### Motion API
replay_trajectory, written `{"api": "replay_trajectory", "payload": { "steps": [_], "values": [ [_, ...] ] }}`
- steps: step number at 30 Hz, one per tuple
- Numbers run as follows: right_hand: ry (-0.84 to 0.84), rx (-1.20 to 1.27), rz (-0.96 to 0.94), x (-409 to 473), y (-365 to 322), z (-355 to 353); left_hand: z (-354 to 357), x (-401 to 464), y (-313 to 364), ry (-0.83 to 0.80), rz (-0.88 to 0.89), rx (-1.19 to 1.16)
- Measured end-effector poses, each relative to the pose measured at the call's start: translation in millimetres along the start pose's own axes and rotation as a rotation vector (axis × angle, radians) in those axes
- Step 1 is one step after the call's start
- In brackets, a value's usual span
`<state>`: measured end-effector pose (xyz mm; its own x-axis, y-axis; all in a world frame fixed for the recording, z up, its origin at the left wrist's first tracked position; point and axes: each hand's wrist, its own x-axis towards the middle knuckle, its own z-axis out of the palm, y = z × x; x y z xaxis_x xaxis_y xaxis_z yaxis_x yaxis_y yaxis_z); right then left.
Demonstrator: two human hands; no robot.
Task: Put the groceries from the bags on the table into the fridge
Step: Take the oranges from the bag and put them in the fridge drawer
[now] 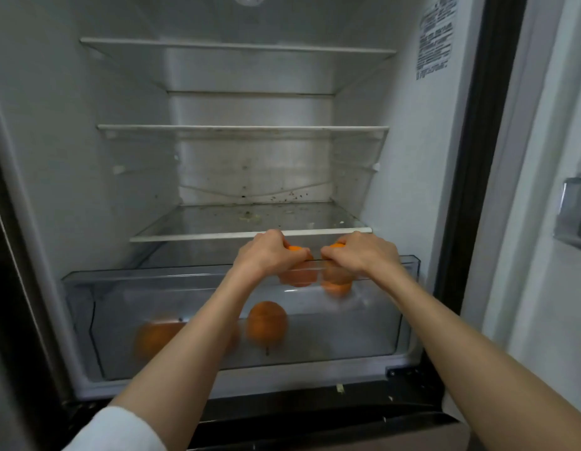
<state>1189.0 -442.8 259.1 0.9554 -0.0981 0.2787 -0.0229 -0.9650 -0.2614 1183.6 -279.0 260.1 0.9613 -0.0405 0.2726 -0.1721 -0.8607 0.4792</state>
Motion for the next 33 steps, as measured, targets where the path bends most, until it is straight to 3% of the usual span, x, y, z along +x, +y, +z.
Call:
{"api": "replay_trajectory", "payload": {
  "steps": [10, 12, 15, 18, 24, 33],
  "values": [
    [0.034, -0.083, -0.036, -12.2, 2.1, 0.3, 1.9, -17.8, 5.8, 0.157, 0.023, 0.174],
    [0.134, -0.085, -0.085, -24.9, 3.9, 2.1, 3.0, -27.1, 6.2, 0.231, 0.079, 0.219],
    [0.447, -0.086, -0.24, -45.8, 13.9, 20.9, 13.9, -47.2, -4.9, 0.461, 0.28, 0.308],
    [0.552, 0.089, -0.345, -63.4, 27.2, 40.2, 29.2, -67.1, -29.8, 0.554, 0.422, 0.311],
    [0.655, 0.088, -0.423, -83.8, 22.3, 60.2, 32.3, -98.5, -63.8, 0.615, 0.276, 0.323],
    [0.724, 0.045, -0.479, -81.5, 21.9, 82.8, 38.4, -94.8, -73.5, 0.725, 0.298, 0.313]
  ]
}}
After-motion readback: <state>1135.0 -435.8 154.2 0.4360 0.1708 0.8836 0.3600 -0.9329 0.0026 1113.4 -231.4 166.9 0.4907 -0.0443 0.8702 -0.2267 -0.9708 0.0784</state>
